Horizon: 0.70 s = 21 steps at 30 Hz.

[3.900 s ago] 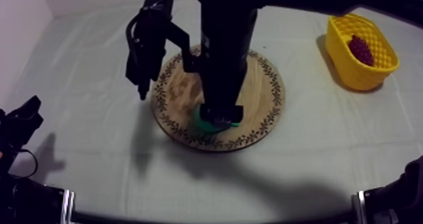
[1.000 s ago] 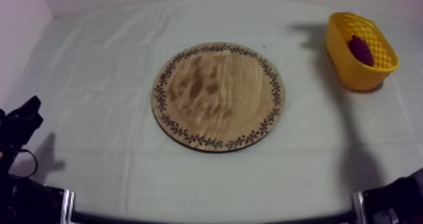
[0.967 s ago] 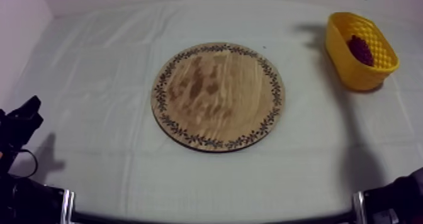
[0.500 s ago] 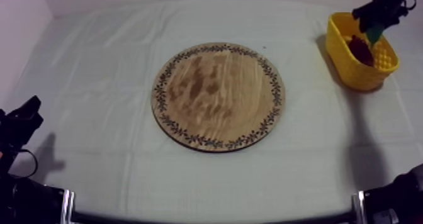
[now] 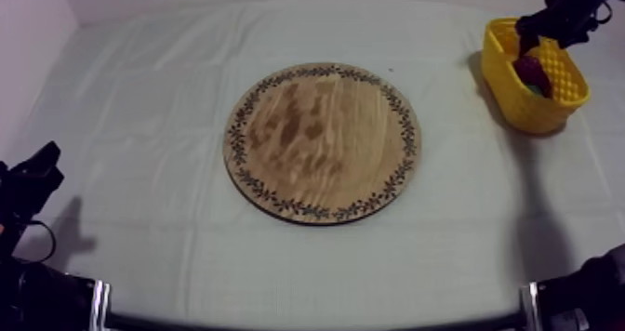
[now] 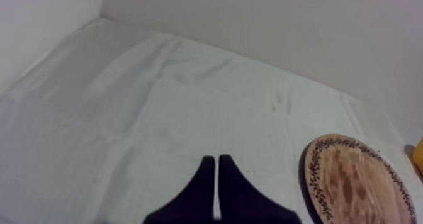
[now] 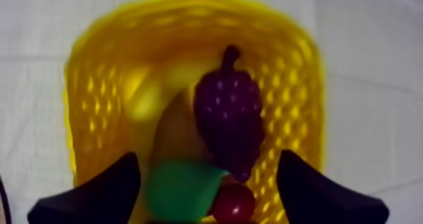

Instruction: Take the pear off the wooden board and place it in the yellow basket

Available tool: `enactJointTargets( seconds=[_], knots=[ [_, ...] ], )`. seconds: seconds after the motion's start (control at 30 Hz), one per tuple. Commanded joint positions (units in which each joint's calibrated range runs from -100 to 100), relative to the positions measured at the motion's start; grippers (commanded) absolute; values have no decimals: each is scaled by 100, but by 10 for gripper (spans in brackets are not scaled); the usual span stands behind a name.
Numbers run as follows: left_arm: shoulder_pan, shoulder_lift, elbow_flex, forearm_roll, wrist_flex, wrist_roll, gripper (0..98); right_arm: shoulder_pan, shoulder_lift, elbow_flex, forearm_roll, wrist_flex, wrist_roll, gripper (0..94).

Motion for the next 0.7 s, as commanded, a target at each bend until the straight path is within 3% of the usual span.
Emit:
enactJointTargets(
  seconds=[0.0,0.13,0.33,0.67],
  knots=[
    [1,0,0,-2,-1,-1,1,57,-626,308,-26,-568,-5,557],
    [1,0,0,-2,-1,-1,1,207,-1726,1096,-150,-1454,92,517],
    [1,0,0,-2,-1,-1,1,323,-3423,2472,-458,-2233,452,517],
    [1,0,0,-2,-1,-1,1,82,-6222,4780,-966,-2667,787,459]
  ],
)
